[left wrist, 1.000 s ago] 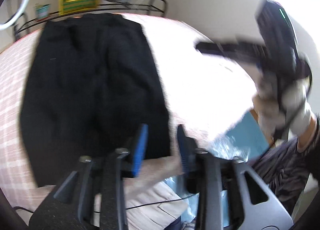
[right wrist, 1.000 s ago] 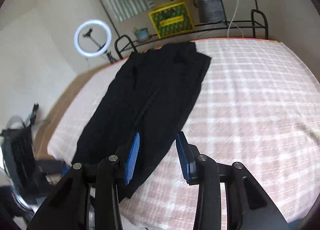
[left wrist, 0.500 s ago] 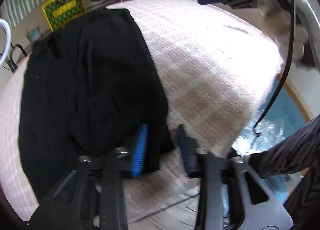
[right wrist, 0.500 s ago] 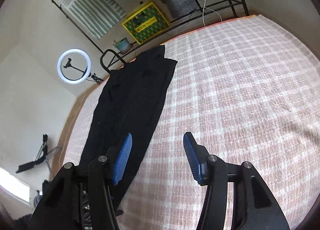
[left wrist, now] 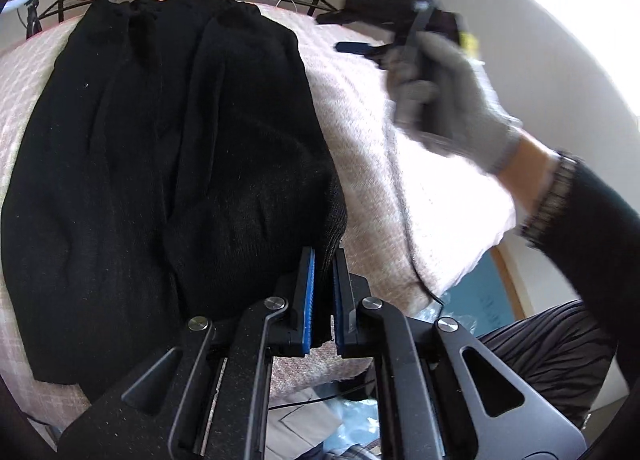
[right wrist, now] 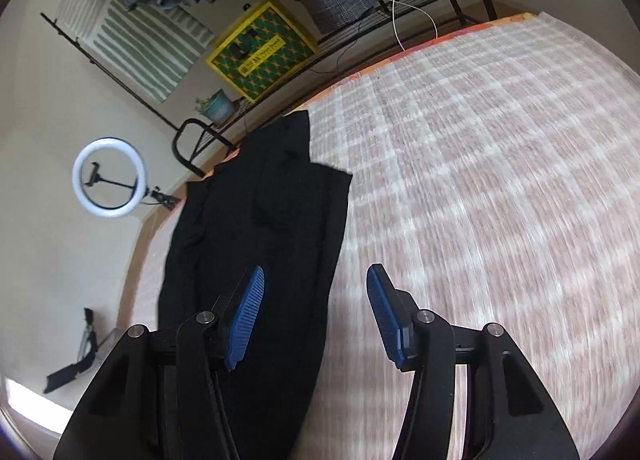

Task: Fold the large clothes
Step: 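Grasp the folded sweater edge with the left tool while the right tool grasps and lifts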

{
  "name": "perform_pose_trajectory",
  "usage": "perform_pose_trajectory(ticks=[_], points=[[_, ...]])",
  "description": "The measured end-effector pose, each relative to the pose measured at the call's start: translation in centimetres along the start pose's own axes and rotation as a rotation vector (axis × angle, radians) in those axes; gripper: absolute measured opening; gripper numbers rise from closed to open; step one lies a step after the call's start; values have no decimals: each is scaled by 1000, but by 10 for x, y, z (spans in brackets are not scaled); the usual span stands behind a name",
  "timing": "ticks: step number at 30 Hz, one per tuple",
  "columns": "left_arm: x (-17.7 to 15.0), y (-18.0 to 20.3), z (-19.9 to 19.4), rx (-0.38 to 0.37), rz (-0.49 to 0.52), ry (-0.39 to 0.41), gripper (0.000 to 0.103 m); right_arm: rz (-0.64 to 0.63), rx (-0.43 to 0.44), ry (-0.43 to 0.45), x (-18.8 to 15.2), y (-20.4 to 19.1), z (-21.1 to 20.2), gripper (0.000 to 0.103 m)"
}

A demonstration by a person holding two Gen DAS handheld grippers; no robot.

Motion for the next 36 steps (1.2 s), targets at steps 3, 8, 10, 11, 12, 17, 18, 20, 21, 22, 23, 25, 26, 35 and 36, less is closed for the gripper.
perform_pose_trajectory(ticks=[3, 8, 10, 11, 12, 17, 18, 20, 21, 22, 23, 25, 26, 35, 36], points=[[1, -4, -3, -24, -31, 0, 6, -25, -29, -14, 12, 4, 33, 53], [13, -15, 5, -61, -83, -27, 5, -12, -12, -7, 16, 4, 65, 56], [14, -15, 5, -74, -92, -38, 5, -36, -3, -17, 21, -4, 70, 56], [12, -14, 5, -76, -95, -40, 5, -52, 2, -19, 22, -9, 73, 56], [12, -15, 4, -80, -99, -42, 5, -61, 22, -26, 22, -14, 77, 50], [11, -28, 0, -109, -148, -44, 5, -189, -69, -116, 24, -42, 93, 10], [11, -30, -2, -114, -160, -40, 5, -199, -85, -121, 26, -46, 91, 9], [11, -37, -6, -132, -186, -29, 5, -207, -132, -123, 35, -54, 85, 9], [11, -38, -8, -137, -193, -27, 5, -207, -143, -119, 38, -57, 83, 8], [11, -40, -11, -142, -199, -22, 5, -213, -165, -112, 44, -64, 79, 8], [11, -45, -15, -149, -203, -15, 5, -223, -182, -108, 47, -70, 77, 8], [9, -48, -21, -156, -209, 0, 5, -255, -211, -100, 55, -88, 75, 8], [7, -51, -24, -161, -218, 9, 5, -282, -225, -97, 58, -100, 75, 8], [-13, -96, -32, -159, -310, -3, 5, -780, -302, -156, 24, -258, 140, 7], [-14, -100, -32, -155, -316, -5, 5, -834, -321, -177, 14, -268, 152, 7]])
Point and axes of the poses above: each gripper's, at about its wrist camera, not at the fingertips, and z roughly the way its jaws point, y to its right, x to its top, the point moved 5 cm from there along z, roughly the way its jaws point, and after that the axes turned 15 degrees about -z, right-handed, at the moved point
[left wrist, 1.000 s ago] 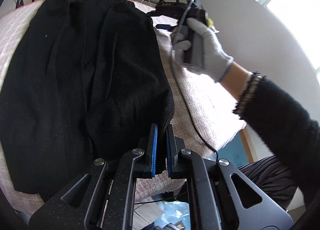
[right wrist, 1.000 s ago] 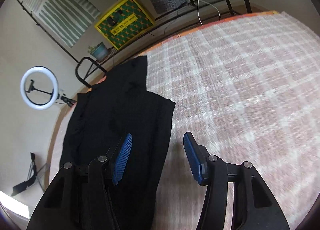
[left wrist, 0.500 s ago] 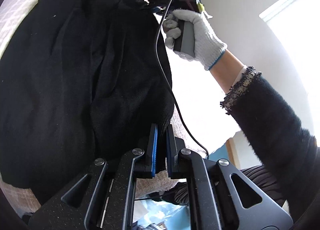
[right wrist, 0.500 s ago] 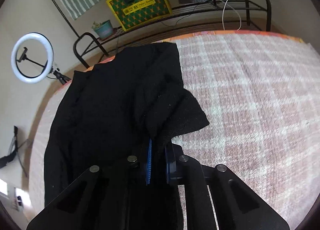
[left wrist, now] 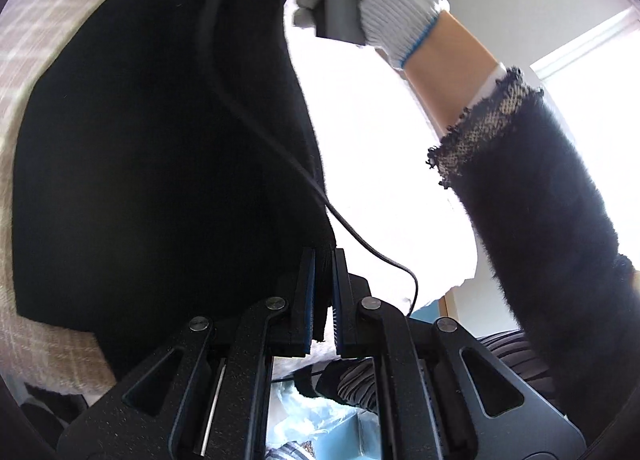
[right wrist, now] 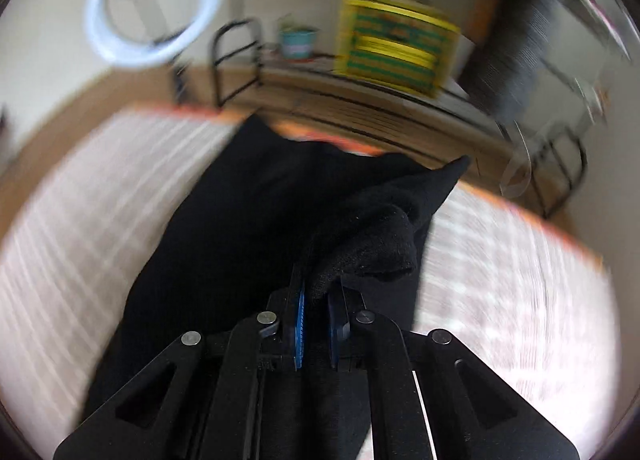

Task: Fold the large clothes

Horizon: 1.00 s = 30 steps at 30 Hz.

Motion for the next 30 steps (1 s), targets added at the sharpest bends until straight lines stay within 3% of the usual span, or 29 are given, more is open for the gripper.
perform_pose_trajectory(ticks=[3, 9, 12, 15, 17, 18, 20, 23, 26, 30], points=[[3, -11, -6, 1, -18, 6, 5, -29, -14, -46, -2, -20, 23, 7], [0, -14, -12, -3, -17, 7, 5, 3, 0, -47, -13, -11, 24, 7], [5, -13, -20, -4, -18, 6, 5, 53, 97, 19, -11, -7, 15, 12], [12, -9, -12, -11, -34, 2, 5, 217, 308, 111, -16, 19, -11, 15], [15, -8, -10, -26, -52, -4, 5, 296, 365, 176, -26, 41, -41, 16], [17, -10, -11, -27, -55, -1, 5, 327, 381, 201, -30, 51, -51, 23], [20, -14, -12, -30, -57, 9, 5, 407, 406, 254, -45, 73, -83, 32], [19, -19, -14, -44, -69, 5, 5, 497, 426, 297, -77, 94, -132, 32], [19, -25, -16, -50, -87, 8, 5, 507, 391, 260, -121, 89, -166, 32], [16, -31, -17, -56, -100, 4, 5, 485, 409, 139, -187, 40, -185, 32]])
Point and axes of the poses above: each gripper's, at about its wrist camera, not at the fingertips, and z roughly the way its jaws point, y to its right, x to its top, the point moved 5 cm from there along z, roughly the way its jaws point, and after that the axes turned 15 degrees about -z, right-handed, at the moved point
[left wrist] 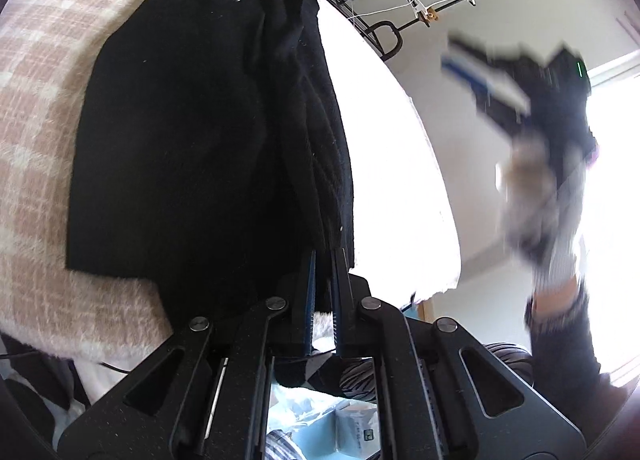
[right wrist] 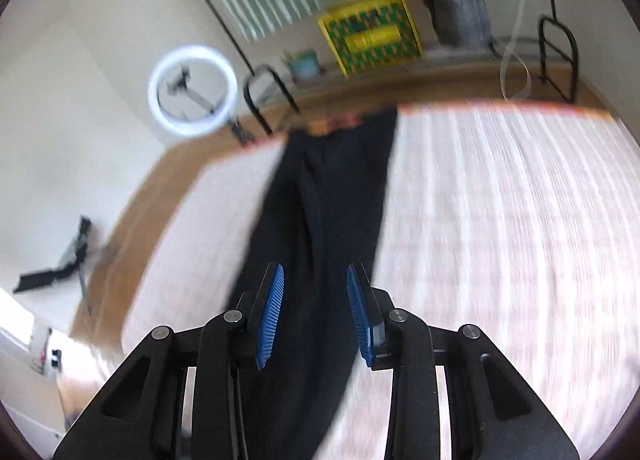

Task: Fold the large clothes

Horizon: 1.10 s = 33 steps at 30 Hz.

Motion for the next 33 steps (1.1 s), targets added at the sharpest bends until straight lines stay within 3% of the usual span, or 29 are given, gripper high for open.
perform_pose_trajectory(ticks=[3, 6, 9, 12, 14, 17, 19, 22, 25, 26, 29, 30, 33], points=[[-4, -5, -2, 39, 31, 12, 5, -39, 3, -67, -46, -21, 9, 32], [-2, -11, -11, 79, 31, 30, 5, -121, -18, -137, -65, -40, 33, 31], [2, -14, -28, 84, 19, 52, 5, -176, -58, -123, -57, -50, 61, 31], [15, -11, -56, 96, 27, 99, 5, -167, -44, -100, -36, -53, 83, 31], [28, -7, -73, 111, 55, 137, 5, -195, -114, -87, -18, -51, 100, 30], [53, -3, -92, 142, 85, 195, 5, -109, -168, -85, -1, -33, 126, 27], [72, -3, -98, 157, 94, 224, 5, -30, -157, -88, 5, -23, 146, 27], [87, -4, -100, 159, 94, 251, 5, -58, -66, -95, 11, -39, 167, 27], [87, -7, -103, 123, 64, 240, 5, -162, 176, -56, 15, -79, 159, 27], [87, -6, -102, 124, 72, 236, 5, -199, 199, -41, 16, -86, 151, 27], [85, 0, -101, 137, 112, 235, 5, -209, 161, -30, 14, -77, 128, 27], [82, -1, -104, 146, 126, 234, 5, -180, 122, -30, 10, -67, 118, 27], [81, -6, -103, 159, 116, 212, 5, -84, 109, -18, -3, -50, 88, 27]])
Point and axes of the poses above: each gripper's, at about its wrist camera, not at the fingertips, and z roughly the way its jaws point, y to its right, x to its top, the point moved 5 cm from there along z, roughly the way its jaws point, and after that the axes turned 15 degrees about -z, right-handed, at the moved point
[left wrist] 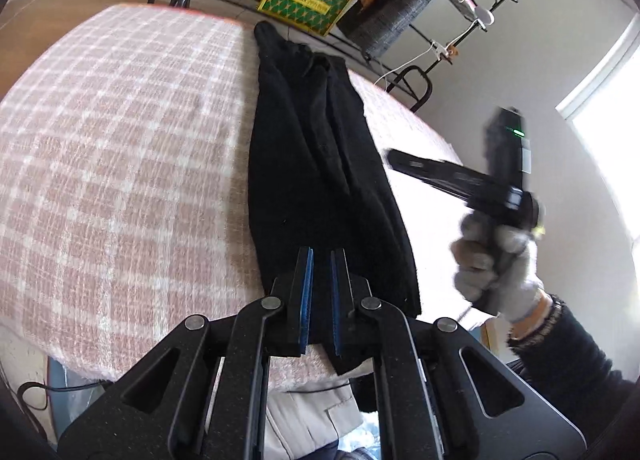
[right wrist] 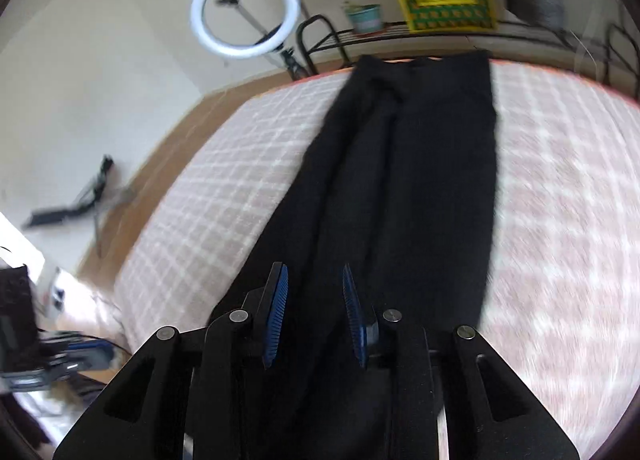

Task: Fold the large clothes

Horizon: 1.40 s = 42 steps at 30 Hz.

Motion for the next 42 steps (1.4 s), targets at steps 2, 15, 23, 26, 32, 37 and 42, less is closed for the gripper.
perform_pose_trajectory(ticks=[2, 15, 23, 26, 32, 37, 42], points=[[-1, -6, 1, 6, -23, -13, 5, 27, -44, -8, -11, 0, -20, 27], [-5, -50, 37, -10, -210, -175, 43, 118, 15, -142, -118, -16, -47, 42], [-12, -45, 61, -45, -250, -228, 43, 201, 133, -130, -128, -9, -22, 42], [-20, -42, 76, -32, -244, -263, 25, 209, 183, -109, -124, -12, -15, 32], [-19, -19, 50, -41, -164, -179, 4, 206, 168, -68, -119, -22, -29, 9], [-17, -39, 56, 17, -179, -179, 4, 196, 152, -118, -122, -14, -24, 9], [-2, -51, 54, 8, -211, -176, 29, 140, 118, -150, -115, -19, -17, 19]])
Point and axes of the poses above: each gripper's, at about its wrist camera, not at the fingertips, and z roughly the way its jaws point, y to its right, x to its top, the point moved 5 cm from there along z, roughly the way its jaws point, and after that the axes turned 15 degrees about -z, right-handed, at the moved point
